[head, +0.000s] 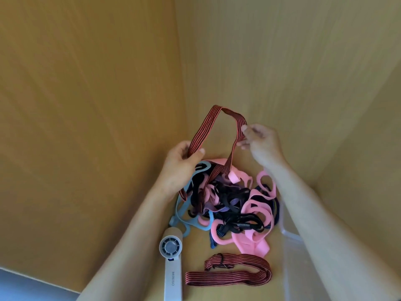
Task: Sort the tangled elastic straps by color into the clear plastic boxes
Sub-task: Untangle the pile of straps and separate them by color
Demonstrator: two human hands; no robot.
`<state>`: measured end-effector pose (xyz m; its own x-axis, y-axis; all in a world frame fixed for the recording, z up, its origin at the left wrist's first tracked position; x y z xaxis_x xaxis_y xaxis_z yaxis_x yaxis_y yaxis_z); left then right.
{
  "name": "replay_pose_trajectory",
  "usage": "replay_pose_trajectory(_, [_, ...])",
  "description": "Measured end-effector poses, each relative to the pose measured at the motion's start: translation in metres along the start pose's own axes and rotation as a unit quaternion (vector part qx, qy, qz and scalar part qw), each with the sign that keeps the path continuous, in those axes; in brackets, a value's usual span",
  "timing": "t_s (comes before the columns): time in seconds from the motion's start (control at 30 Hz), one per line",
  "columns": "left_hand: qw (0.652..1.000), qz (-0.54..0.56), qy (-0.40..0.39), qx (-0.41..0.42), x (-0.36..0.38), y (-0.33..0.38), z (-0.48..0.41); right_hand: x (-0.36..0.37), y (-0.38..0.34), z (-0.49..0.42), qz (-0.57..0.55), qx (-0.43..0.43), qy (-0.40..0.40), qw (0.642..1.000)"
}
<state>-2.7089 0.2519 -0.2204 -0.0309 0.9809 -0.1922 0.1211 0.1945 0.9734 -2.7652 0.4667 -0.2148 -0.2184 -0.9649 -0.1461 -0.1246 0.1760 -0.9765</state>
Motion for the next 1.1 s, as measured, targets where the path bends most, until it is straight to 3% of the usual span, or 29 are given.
replay_pose_trajectory(0.27, [0.997, -0.038, -0.042, -0.056, 0.027, -0.044, -0.025, 0.000, -0.055, -0.008, -0.073, -0.088, 0.020, 0.993])
replay_pose_trajectory(0.43, [0.995, -0.082, -0.058, -0.026, 0.047, -0.048, -0.042, 0.006, -0.084, -0.013, -0.079, -0.136, 0.026, 0.987])
replay_pose_trajectory(0.77, [0.989, -0.138, -0.042, 0.042, 0.062, 0.012, -0.085, 0.000, -0.136, -0.015, -0.077, -0.244, 0.046, 0.966])
replay_pose_trajectory(0.87, [0.992, -0.119, -0.037, 0.038, 0.056, 0.023, -0.094, -0.011, -0.129, -0.012, -0.102, -0.230, 0.033, 0.967])
replay_pose_trajectory(0.97, [0.996, -0.075, -0.022, 0.042, 0.050, 0.029, -0.097, -0.021, -0.104, -0.011, -0.034, -0.188, 0.009, 0.982])
replay_pose_trajectory(1.1, [0.998, -0.018, -0.020, 0.051, 0.041, 0.052, -0.096, -0.018, -0.052, -0.006, 0.096, -0.018, -0.066, 0.993])
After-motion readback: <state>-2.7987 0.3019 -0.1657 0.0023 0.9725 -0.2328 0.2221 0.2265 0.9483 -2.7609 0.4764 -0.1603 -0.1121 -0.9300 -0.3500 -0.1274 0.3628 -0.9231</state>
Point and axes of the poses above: each hand's wrist, its own z-axis away from the middle knuckle, its own x-axis out of the palm, y = z × x, the point moved 1 cm from there along -z, towards the middle knuckle, and after that the axes turned 1 degree about y, right-handed, at the moved point
